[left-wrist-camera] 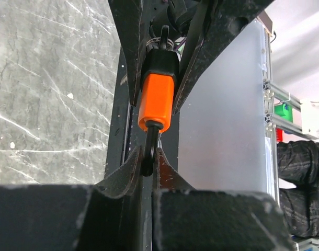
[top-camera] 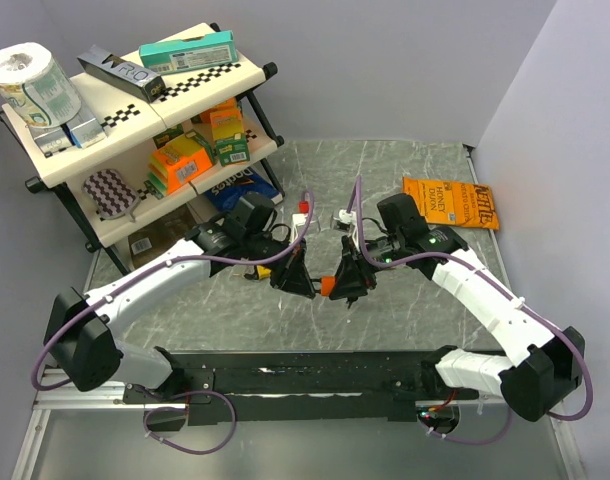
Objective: Lock with the key
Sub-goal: Lock the lock, then place the key at the center of the board.
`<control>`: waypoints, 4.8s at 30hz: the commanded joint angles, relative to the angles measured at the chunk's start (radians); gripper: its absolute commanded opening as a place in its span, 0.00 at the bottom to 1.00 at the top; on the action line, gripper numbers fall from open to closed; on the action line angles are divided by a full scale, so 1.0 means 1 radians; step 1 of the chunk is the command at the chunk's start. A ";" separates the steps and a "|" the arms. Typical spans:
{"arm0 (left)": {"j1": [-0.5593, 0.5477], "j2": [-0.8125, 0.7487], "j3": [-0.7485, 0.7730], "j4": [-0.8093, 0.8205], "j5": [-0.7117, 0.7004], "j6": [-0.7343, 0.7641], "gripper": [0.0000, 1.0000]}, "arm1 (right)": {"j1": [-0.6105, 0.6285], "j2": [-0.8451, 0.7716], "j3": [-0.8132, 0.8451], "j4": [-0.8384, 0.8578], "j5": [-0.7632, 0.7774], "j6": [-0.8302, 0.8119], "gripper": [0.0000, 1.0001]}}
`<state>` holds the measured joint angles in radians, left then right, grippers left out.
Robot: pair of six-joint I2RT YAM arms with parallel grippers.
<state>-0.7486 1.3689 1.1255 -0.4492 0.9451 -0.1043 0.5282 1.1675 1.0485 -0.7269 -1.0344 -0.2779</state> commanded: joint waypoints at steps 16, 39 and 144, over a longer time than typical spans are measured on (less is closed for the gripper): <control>-0.017 -0.027 -0.030 0.343 0.129 -0.070 0.01 | 0.035 0.021 0.035 0.173 -0.085 -0.011 0.00; 0.181 -0.133 -0.177 0.653 0.067 -0.397 0.52 | -0.099 -0.049 -0.073 0.424 -0.168 0.275 0.00; 0.253 -0.033 -0.081 0.262 0.035 -0.055 0.01 | -0.389 0.494 -0.042 0.389 0.410 0.394 0.00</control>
<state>-0.4927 1.3399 1.0183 -0.2146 0.9771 -0.1886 0.1535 1.6123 0.9382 -0.3656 -0.6662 0.1150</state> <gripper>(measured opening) 0.047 0.028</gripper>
